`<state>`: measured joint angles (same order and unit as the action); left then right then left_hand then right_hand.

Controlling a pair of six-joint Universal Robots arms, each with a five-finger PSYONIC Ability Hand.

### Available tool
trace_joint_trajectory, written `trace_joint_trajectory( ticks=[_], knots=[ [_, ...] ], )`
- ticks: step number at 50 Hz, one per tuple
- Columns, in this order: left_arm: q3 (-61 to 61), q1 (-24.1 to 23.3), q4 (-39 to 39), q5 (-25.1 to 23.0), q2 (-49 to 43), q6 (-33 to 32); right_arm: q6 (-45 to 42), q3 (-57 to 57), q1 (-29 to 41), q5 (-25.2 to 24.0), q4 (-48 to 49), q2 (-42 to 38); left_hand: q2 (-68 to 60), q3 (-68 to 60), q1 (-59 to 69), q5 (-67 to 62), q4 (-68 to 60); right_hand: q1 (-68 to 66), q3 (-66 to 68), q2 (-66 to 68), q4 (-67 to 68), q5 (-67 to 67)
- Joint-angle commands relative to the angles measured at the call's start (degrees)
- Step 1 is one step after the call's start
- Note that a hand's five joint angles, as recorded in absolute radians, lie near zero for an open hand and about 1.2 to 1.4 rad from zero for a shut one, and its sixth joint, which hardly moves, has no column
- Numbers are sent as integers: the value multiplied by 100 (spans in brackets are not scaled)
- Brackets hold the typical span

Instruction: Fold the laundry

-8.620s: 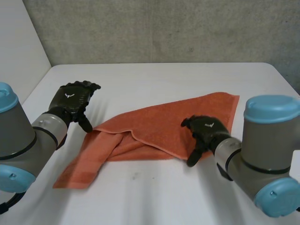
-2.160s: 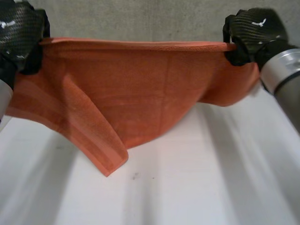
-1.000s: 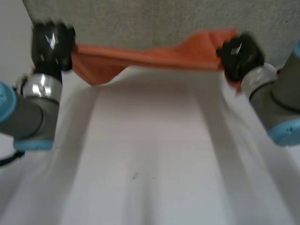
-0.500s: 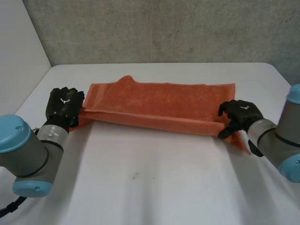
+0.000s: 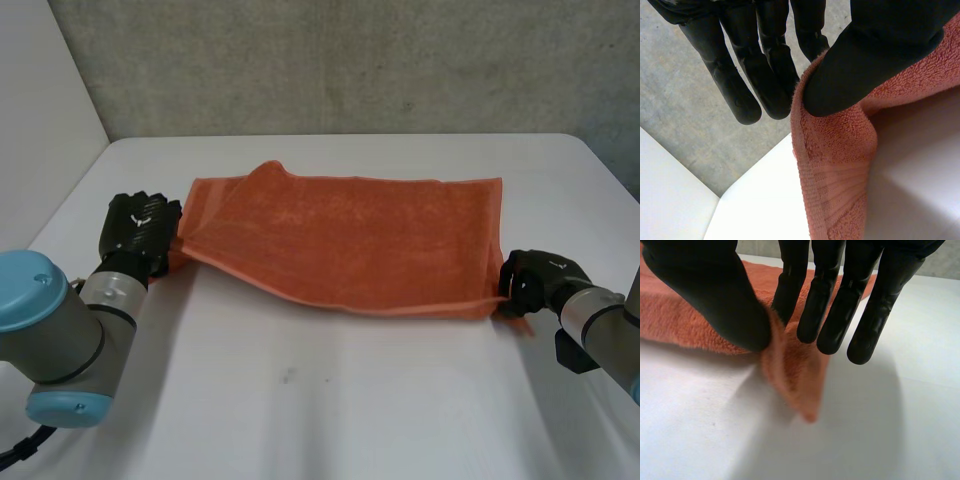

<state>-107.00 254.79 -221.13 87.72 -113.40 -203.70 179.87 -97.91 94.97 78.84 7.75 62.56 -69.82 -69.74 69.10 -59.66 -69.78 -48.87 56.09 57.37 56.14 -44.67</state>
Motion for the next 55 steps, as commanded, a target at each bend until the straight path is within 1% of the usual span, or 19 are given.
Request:
trace_joint_trajectory(
  ticks=[1,10,11,12,13,14,19,26,35,40,42,43,45,46,47,48,52,54,55],
  knots=[
    [4,9,0,0,-59,-12,-101,-175,-136,-543,358,11,-1018,-1026,1090,-1034,-1022,-3113,2391,2263,2386,-2533],
    [4,18,17,0,-94,-21,-286,-202,-216,-668,359,55,-868,-877,941,-885,-873,-3113,2391,2263,2386,-2533],
    [4,27,35,0,-112,-30,-295,-210,-216,-685,359,55,564,555,-491,547,559,-3113,2391,2263,2386,-2533],
    [4,27,35,0,-112,-30,-303,-211,-207,-677,367,64,578,569,-506,561,574,-3113,2391,2263,2386,-2533],
    [4,35,79,0,-147,-47,-303,-211,-207,-677,367,64,2177,2168,-2105,2160,2172,-3113,2391,2263,2386,-2533],
    [21,44,122,0,-199,-56,-321,-202,-216,-677,393,90,3225,3217,-3153,3209,3221,-3113,2391,2263,2386,-2533],
    [83,140,289,0,-322,-47,-575,-184,-312,-668,490,397,3606,3597,-3534,3589,3601,-3113,2391,2263,2386,-2533],
    [118,404,667,0,-367,-39,-1120,-210,-646,-659,569,653,3238,3229,-3165,3221,3233,-3113,2391,2263,2386,-2533],
    [127,405,1037,9,-349,6,-1226,-158,-778,-659,587,661,3051,3042,-2979,3034,3046,-3113,2391,2263,2386,-2533],
    [127,405,1116,9,-332,14,-1244,-123,-796,-651,631,661,2008,1999,-1936,1991,2004,-3113,2391,2263,2386,-2533],
    [118,405,1116,9,-305,6,-1244,-114,-796,-642,692,661,1121,1113,-1049,1105,1117,-3113,2391,2263,2386,-2533],
    [118,405,1116,9,-305,6,-1253,-123,-796,-633,753,661,1117,1108,-1044,1100,1112,-3113,2391,2263,2386,-2533],
    [109,405,1134,18,-261,6,-1261,-123,-796,-633,806,670,163,155,-91,147,159,-3113,2391,2263,2386,-2533],
    [109,405,1134,18,-261,6,-1261,-123,-796,-633,807,670,158,149,-85,141,153,-3113,2391,2263,2386,-2533],
    [109,396,1160,18,-218,-3,-1314,-123,-796,-633,815,670,-675,-684,747,-692,-680,-3113,2391,2263,2386,-2533],
    [83,396,1186,18,-148,-12,-1401,-114,-787,-642,781,679,-1014,-1023,1086,-1031,-1019,-3113,2391,2263,2386,-2533],
    [30,343,1274,26,46,-47,-1710,-105,-778,-633,701,714,-1018,-1026,1090,-1034,-1022,-3113,2391,2263,2386,-2533],
    [21,308,1345,35,134,-65,-2217,-114,-769,-633,422,889,-1018,-1026,1090,-1034,-1022,-3113,2391,2263,2386,-2533],
    [-22,299,1440,35,256,-73,-2219,-114,-769,-633,420,890,-1018,-1026,1090,-1034,-1022,-3113,2391,2263,2386,-2533]
  ],
)
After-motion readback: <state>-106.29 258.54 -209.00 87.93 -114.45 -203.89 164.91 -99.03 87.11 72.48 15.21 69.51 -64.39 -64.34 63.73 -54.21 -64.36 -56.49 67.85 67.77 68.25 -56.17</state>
